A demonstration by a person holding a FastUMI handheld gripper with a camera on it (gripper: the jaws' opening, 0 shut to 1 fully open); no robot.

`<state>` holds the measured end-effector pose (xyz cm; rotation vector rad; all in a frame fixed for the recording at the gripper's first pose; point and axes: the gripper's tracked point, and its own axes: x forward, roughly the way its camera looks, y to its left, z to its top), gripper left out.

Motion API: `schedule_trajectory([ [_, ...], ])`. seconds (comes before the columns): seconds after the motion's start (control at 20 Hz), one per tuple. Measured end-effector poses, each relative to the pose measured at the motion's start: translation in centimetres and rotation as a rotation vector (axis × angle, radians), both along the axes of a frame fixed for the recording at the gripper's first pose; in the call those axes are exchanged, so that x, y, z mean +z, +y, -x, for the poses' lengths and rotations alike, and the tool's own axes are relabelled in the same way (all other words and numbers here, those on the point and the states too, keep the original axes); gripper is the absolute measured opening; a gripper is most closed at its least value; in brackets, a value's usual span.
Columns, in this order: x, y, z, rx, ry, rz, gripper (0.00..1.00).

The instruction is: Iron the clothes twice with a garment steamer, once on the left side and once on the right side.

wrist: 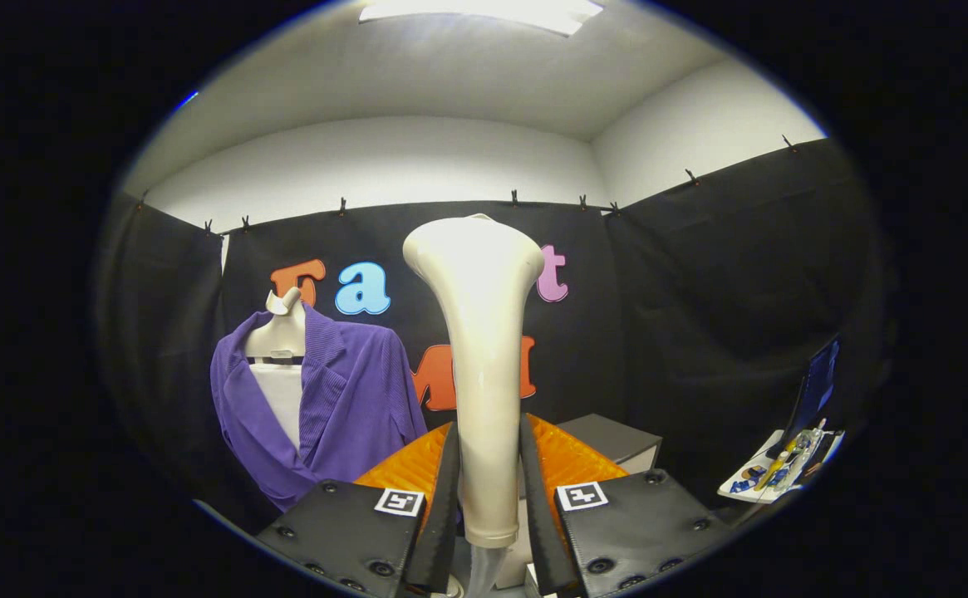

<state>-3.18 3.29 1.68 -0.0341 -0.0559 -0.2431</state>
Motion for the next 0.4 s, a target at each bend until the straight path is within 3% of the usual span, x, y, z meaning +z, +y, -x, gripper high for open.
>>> schedule_trajectory([
  [0.4, -0.44, 0.77, -0.44, -0.014, 0.012, 0.008, 0.45],
])
